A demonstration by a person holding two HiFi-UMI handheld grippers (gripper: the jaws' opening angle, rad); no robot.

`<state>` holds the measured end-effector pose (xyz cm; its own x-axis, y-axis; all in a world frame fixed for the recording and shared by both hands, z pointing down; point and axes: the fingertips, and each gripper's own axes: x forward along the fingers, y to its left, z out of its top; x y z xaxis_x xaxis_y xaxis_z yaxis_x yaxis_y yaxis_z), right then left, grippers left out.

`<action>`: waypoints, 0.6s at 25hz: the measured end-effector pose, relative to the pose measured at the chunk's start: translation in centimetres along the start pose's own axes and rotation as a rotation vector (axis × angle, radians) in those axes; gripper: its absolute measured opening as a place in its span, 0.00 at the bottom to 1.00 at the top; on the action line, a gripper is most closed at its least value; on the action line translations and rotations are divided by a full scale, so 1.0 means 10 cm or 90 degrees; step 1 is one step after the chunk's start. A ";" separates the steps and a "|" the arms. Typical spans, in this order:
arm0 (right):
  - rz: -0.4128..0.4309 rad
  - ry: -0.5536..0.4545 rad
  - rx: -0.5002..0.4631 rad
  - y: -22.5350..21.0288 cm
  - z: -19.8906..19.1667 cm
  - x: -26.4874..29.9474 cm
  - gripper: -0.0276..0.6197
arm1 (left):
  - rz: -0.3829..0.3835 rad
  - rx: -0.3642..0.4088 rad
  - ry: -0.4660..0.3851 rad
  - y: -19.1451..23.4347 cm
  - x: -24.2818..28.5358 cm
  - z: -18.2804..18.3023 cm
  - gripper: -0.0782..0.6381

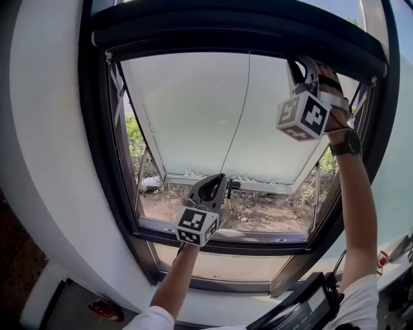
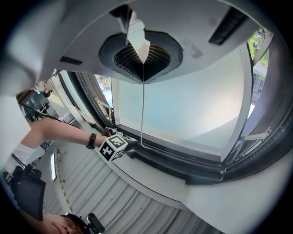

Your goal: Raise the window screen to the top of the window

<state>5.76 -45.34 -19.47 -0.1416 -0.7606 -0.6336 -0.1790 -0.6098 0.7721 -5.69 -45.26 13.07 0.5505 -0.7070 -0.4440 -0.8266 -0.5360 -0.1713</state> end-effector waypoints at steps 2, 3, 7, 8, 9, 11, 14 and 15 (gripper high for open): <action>0.013 -0.011 0.009 0.10 0.02 -0.08 0.09 | -0.010 0.008 0.009 -0.05 -0.05 -0.06 0.11; 0.023 -0.016 0.014 0.17 0.04 -0.12 0.09 | -0.013 0.008 0.010 -0.06 -0.07 -0.07 0.11; 0.053 -0.023 0.006 0.49 0.09 -0.37 0.09 | -0.011 0.004 -0.031 -0.12 -0.24 -0.01 0.11; 0.061 -0.023 0.002 0.58 0.09 -0.44 0.09 | -0.007 0.003 -0.049 -0.12 -0.30 0.04 0.11; 0.068 -0.024 0.002 0.67 0.10 -0.51 0.09 | -0.001 0.005 -0.066 -0.10 -0.37 0.09 0.11; 0.084 -0.027 0.009 0.83 0.11 -0.65 0.09 | 0.012 0.017 -0.092 -0.08 -0.50 0.19 0.11; 0.106 -0.028 0.035 1.03 0.10 -0.86 0.09 | 0.021 0.029 -0.095 -0.10 -0.69 0.29 0.11; 0.112 -0.026 0.046 1.08 0.10 -0.93 0.09 | 0.018 0.024 -0.092 -0.11 -0.75 0.30 0.11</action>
<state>4.21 -44.66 -5.32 -0.2160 -0.8435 -0.4917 -0.2166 -0.4497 0.8665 -9.23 -37.97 13.96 0.5061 -0.6467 -0.5707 -0.8473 -0.4966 -0.1886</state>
